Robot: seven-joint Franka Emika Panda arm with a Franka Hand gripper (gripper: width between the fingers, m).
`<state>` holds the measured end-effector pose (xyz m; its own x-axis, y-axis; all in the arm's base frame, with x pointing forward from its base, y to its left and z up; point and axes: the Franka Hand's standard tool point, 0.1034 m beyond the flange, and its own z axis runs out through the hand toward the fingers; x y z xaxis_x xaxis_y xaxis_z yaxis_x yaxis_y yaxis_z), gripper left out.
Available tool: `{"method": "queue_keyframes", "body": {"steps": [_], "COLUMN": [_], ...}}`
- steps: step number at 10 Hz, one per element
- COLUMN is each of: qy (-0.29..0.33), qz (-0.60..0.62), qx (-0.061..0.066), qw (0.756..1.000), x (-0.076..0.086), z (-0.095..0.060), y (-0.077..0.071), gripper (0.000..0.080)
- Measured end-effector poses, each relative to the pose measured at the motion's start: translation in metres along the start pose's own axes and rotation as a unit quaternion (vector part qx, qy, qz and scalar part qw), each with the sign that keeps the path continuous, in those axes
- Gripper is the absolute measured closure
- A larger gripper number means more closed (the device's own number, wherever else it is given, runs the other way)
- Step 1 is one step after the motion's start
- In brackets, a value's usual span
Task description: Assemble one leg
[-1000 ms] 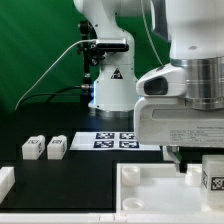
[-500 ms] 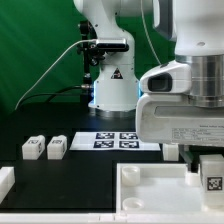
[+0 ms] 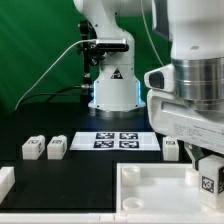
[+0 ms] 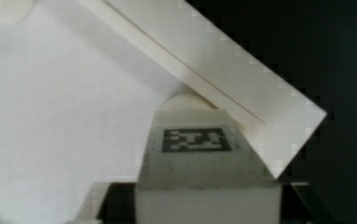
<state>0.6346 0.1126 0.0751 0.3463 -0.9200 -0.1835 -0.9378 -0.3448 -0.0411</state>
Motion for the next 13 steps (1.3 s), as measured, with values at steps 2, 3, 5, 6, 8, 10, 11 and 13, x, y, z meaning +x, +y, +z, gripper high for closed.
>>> {"method": "queue_keyframes", "body": {"steps": [2, 3, 5, 6, 8, 10, 11, 13], "qy": [-0.03, -0.032, -0.031, -0.029, -0.002, 0.01, 0.013, 0.038], "qz": [0.158, 0.188, 0.164, 0.132, -0.008, -0.139, -0.18, -0.378], "qx": [0.024, 0.023, 0.023, 0.025, 0.052, 0.051, 0.051, 0.015], "qw": [0.987, 0.981, 0.986, 0.991, 0.999, 0.989, 0.982, 0.925], "x": [0.0, -0.001, -0.001, -0.002, -0.002, -0.001, 0.0, 0.001], "z": [0.001, 0.001, 0.001, 0.003, 0.004, 0.004, 0.004, 0.007], "y": [0.002, 0.001, 0.001, 0.002, 0.009, 0.009, 0.009, 0.012], "gripper": [0.0508, 0.0507, 0.0506, 0.0506, 0.0201, 0.0166, 0.0153, 0.0151]}}
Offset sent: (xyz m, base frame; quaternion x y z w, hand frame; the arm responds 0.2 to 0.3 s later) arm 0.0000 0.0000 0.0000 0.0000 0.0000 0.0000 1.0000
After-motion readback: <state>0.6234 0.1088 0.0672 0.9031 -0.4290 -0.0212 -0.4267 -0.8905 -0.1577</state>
